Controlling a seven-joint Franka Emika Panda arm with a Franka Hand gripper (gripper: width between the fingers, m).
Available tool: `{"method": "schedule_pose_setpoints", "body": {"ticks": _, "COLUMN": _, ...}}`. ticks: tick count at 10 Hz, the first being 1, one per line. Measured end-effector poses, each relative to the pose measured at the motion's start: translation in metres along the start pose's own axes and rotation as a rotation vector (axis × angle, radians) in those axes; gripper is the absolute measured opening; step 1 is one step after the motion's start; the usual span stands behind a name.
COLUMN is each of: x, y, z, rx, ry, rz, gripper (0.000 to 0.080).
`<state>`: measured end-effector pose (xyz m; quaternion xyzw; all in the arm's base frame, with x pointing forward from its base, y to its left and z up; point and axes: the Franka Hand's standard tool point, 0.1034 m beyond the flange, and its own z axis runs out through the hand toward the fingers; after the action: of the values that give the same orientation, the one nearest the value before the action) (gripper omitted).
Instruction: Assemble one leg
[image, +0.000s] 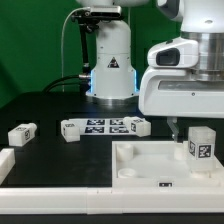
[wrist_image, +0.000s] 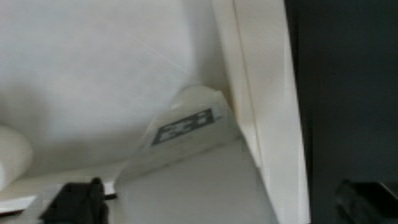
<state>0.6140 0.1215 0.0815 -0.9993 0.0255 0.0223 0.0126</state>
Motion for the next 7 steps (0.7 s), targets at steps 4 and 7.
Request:
{"method": "schedule_pose_setpoints", "body": {"ticks": 4, "x": 0.0007, "y": 0.0034, "z": 0.0003, "rx": -0.006, "ry": 0.001, "rz": -0.097, "gripper": 0.0649}}
{"method": "schedule_pose_setpoints", "body": {"ticks": 7, "x": 0.0008, "y": 0.0034, "z": 0.0003, "rx": -0.006, "ry": 0.001, "rz": -0.097, "gripper": 0.0426}}
